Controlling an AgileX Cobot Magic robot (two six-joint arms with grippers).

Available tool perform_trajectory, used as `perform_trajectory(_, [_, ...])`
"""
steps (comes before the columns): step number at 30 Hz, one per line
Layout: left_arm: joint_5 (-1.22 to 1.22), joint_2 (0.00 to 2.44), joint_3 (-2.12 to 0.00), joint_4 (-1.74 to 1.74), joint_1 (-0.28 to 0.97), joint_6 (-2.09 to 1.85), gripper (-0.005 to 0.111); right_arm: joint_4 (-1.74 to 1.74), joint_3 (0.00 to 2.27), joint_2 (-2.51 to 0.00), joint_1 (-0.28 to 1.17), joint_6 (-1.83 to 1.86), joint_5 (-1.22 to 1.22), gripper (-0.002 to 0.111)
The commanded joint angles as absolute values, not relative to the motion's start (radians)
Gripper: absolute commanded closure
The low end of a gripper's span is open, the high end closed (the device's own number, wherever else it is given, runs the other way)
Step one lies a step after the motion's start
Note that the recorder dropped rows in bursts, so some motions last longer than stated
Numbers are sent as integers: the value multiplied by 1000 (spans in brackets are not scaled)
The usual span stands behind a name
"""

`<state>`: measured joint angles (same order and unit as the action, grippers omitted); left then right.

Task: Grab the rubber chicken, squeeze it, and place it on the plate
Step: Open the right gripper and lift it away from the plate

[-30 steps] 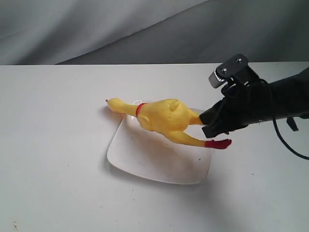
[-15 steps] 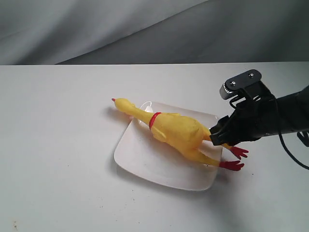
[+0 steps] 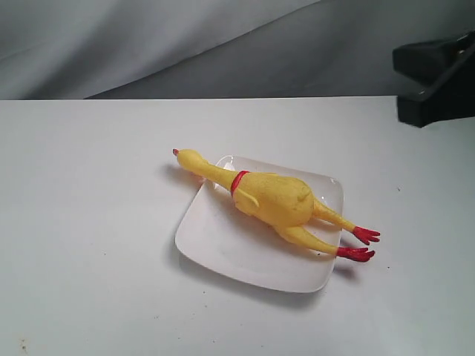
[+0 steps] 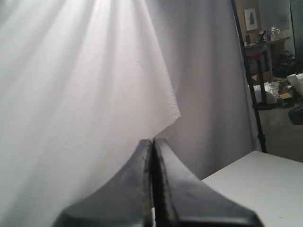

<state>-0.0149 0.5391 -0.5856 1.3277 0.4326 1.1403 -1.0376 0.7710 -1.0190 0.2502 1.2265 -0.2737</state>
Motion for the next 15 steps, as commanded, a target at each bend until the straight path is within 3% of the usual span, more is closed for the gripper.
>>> perform_trajectory(1, [0,535,-585,1314,434,1250,107,-1030,765,-842,278,1224,-321,108])
perform_trajectory(15, [0,535,-585,1314,434,1256,107,-1084,765,-438,338,1208,-445,108])
